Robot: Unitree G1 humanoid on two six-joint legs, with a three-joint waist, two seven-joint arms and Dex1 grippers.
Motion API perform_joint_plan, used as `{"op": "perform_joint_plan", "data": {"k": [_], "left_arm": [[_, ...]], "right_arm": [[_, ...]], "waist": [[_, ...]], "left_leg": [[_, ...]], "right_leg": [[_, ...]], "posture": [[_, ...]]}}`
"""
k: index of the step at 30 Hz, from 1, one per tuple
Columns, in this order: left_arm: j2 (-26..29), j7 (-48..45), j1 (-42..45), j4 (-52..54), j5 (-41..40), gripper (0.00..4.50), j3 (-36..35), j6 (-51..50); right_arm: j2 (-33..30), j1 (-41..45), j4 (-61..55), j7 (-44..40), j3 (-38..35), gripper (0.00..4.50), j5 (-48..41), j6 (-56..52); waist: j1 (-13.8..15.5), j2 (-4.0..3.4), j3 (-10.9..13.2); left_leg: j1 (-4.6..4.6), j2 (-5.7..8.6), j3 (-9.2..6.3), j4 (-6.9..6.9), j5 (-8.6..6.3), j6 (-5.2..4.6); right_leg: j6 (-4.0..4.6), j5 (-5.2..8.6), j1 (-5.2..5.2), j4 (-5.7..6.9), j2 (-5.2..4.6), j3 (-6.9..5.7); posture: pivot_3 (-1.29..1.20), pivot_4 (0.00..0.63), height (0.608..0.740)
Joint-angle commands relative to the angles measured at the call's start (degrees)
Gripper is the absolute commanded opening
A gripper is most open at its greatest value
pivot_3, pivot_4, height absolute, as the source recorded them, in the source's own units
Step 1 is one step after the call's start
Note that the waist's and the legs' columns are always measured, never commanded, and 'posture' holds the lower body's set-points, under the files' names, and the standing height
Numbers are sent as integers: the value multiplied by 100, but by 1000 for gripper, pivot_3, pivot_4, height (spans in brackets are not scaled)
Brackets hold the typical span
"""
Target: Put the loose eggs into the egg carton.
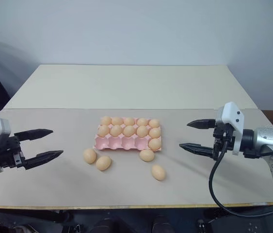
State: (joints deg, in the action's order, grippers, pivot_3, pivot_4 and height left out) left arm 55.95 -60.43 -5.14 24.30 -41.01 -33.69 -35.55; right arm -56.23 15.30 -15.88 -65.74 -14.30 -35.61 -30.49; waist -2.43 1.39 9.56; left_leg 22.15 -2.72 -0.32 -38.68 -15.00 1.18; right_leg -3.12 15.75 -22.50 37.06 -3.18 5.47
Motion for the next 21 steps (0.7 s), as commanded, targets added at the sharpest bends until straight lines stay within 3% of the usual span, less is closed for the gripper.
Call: {"op": "perform_joint_plan", "data": {"k": [1,12,21], "left_arm": [[85,-185,-54,126,-105,4472,-217,76],[115,-307,-26,115,-37,4472,-209,197],[478,-1018,605,-181,-112,4472,348,404]], "right_arm": [[-73,-48,-229,47,-298,4500,-161,-60],[-65,-200,-455,194,-344,4500,-338,-209],[-378,-359,-710,-9,-359,4500,-300,-345]], "waist": [[1,0,0],[2,0,0],[26,0,0]], "left_leg": [[0,0,0,0,0,0],[0,0,0,0,0,0],[0,1,0,0,0,0]], "right_leg": [[0,0,0,0,0,0],[0,0,0,0,0,0],[-1,0,0,-1,0,0]], "posture": [[0,150,740],[0,150,740],[0,150,740]]}}
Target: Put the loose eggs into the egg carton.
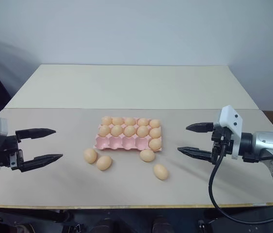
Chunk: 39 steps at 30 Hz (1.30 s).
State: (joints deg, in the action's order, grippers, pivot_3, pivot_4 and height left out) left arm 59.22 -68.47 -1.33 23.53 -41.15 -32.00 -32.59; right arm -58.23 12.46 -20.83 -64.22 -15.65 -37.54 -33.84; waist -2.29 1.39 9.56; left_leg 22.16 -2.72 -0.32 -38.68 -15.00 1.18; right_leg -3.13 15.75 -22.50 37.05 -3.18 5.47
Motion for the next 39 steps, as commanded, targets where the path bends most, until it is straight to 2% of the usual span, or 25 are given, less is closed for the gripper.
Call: {"op": "perform_joint_plan", "data": {"k": [1,9,16,26,29,34,35,36,39], "left_arm": [[192,-338,306,-149,-87,4472,292,131],[69,-635,802,-228,-24,4472,1070,310],[134,-1038,1003,-423,90,4472,1439,530],[113,-1051,1072,-505,129,4472,1491,578],[123,-1048,992,-477,148,4500,1432,586],[146,-1034,943,-468,151,4500,1340,570],[149,-1027,928,-465,149,4500,1315,567],[149,-1009,903,-457,145,4500,1277,558],[131,-925,858,-454,109,4500,1164,506]], "right_arm": [[-205,-166,-285,-193,-194,4500,-64,28],[-246,-662,-778,-112,879,4500,1009,605],[156,-220,-865,276,1911,4500,1520,376],[758,490,-569,861,3074,4500,2232,-274],[813,625,-433,883,3254,3874,2404,-393],[879,649,-458,897,3131,2153,2378,-437],[859,631,-505,865,3026,1943,2322,-392],[822,621,-574,852,2896,1802,2242,-447],[606,577,-680,651,2675,1802,2145,-297]], "waist": [[9,0,0],[-19,0,0],[-16,0,0],[-12,0,0],[-11,0,0],[-3,0,0],[-4,0,0],[-4,0,0],[-5,0,0]], "left_leg": [[0,0,0,0,0,0],[-1,0,0,-1,0,0],[4,0,0,-2,0,0],[9,0,-1,-4,0,0],[15,0,-1,-4,0,0],[17,-1,-2,-4,0,0],[16,-1,-2,-4,0,0],[16,0,-1,-4,0,0],[16,0,-2,-4,0,0]], "right_leg": [[0,0,0,0,0,0],[0,0,0,1,2,1],[0,0,-7,2,3,1],[0,0,-12,5,3,0],[0,0,-18,5,3,1],[1,0,-21,6,3,0],[1,0,-21,6,3,0],[1,0,-21,6,3,0],[0,0,-21,7,3,0]], "posture": [[0,150,740],[0,150,740],[0,150,740],[0,150,740],[0,150,740],[0,150,740],[0,150,740],[0,150,740],[0,150,740]]}}
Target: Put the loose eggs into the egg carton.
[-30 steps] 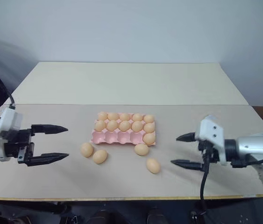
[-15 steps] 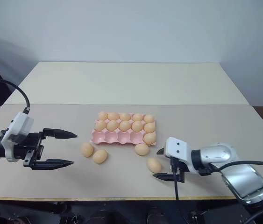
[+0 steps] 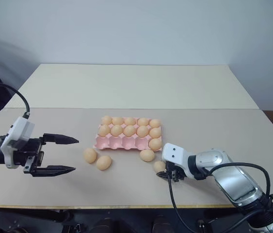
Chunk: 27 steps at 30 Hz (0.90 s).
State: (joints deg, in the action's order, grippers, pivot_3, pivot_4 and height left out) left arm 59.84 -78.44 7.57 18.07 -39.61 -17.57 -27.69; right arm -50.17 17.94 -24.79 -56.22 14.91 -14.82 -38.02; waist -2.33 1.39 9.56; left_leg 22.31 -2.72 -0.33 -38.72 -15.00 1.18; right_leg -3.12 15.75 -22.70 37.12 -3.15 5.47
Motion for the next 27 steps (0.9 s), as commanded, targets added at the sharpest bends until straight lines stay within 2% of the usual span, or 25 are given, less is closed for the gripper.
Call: {"op": "perform_joint_plan", "data": {"k": [1,3,5,11,19,24,27], "left_arm": [[58,123,-34,74,-58,4500,-328,-1],[1,285,1,9,-130,4500,-457,-71],[-94,486,90,-48,-188,4500,-553,-100],[-330,1059,377,-14,-553,4500,-723,-426],[-262,1067,483,32,-618,4500,-649,-490],[-246,984,566,-38,-536,4500,-570,-424],[-238,949,587,-57,-506,4500,-544,-406]], "right_arm": [[-267,31,-306,-262,-474,1802,-191,208],[-216,247,-234,-304,-625,1802,-273,262],[90,616,3,-140,-679,1802,-313,254],[932,1596,891,162,-134,1802,136,443],[1638,2094,1606,300,316,1802,544,600],[1678,2143,1701,266,499,3237,745,574],[1751,2166,1689,404,414,4379,807,522]], "waist": [[0,0,0],[1,0,0],[-33,0,0],[-24,0,0],[-7,0,0],[-5,0,-1],[-11,0,-1]], "left_leg": [[0,0,0,0,0,0],[0,0,0,0,0,0],[-3,0,0,0,0,0],[-4,-5,-4,-1,1,-1],[35,-3,-4,0,1,0],[32,-3,-4,0,2,1],[32,-3,-4,0,2,1]], "right_leg": [[0,0,0,0,0,0],[0,0,0,-1,0,0],[0,0,1,1,0,0],[7,-5,0,5,7,1],[10,-6,-44,11,4,-1],[11,-7,-44,15,5,-2],[11,-7,-44,15,5,-2]], "posture": [[0,150,740],[0,150,740],[0,150,740],[0,150,740],[0,150,740],[0,150,740],[0,150,740]]}}
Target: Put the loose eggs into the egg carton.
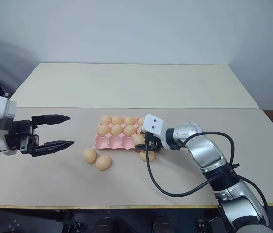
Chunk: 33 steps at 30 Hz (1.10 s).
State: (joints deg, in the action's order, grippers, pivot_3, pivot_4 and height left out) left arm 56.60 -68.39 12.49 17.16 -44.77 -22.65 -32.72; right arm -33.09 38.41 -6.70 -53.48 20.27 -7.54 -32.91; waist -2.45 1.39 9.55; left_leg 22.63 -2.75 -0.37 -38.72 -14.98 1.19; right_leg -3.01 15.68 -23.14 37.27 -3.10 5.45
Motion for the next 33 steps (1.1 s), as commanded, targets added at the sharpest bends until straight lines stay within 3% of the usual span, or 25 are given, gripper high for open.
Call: {"op": "perform_joint_plan", "data": {"k": [1,4,9,14,19,25,33], "left_arm": [[92,-67,92,35,20,4500,-34,102],[89,-92,73,15,67,4500,-42,140],[-57,-124,10,-373,408,4500,-238,744],[269,-609,-144,-807,539,4500,-317,866],[321,-721,-262,-854,564,4500,-370,913],[288,-631,-366,-634,471,4500,-405,815],[327,-631,-481,-504,397,4500,-509,684]], "right_arm": [[50,129,-165,172,-192,4478,67,-27],[-111,40,-430,103,-566,4478,-171,-115],[-845,-807,-1139,-554,-1833,4478,-1113,115],[-1700,-1744,-1438,-1162,-3029,4478,-1711,222],[-2172,-2488,-1450,-1580,-3908,4478,-2079,398],[-2367,-3074,-1718,-1820,-4193,4478,-2309,522],[-2392,-3015,-1864,-1718,-4003,4478,-2435,547]], "waist": [[0,0,0],[-1,0,0],[101,0,0],[123,0,0],[109,0,0],[100,0,0],[99,0,0]], "left_leg": [[0,0,0,0,0,0],[0,0,0,0,0,0],[3,0,-2,2,0,0],[1,0,-1,1,0,0],[-7,-1,4,0,0,0],[-14,-1,5,-2,0,0],[-19,-1,5,-2,0,0]], "right_leg": [[0,0,-1,0,0,0],[0,0,-1,1,0,1],[0,0,3,-8,-2,-5],[0,0,5,-8,-1,-4],[0,0,10,-6,0,1],[0,0,17,-5,1,3],[-1,0,22,-5,0,4]], "posture": [[0,150,740],[0,150,740],[0,150,740],[0,150,740],[0,150,740],[0,150,740],[0,150,740]]}}
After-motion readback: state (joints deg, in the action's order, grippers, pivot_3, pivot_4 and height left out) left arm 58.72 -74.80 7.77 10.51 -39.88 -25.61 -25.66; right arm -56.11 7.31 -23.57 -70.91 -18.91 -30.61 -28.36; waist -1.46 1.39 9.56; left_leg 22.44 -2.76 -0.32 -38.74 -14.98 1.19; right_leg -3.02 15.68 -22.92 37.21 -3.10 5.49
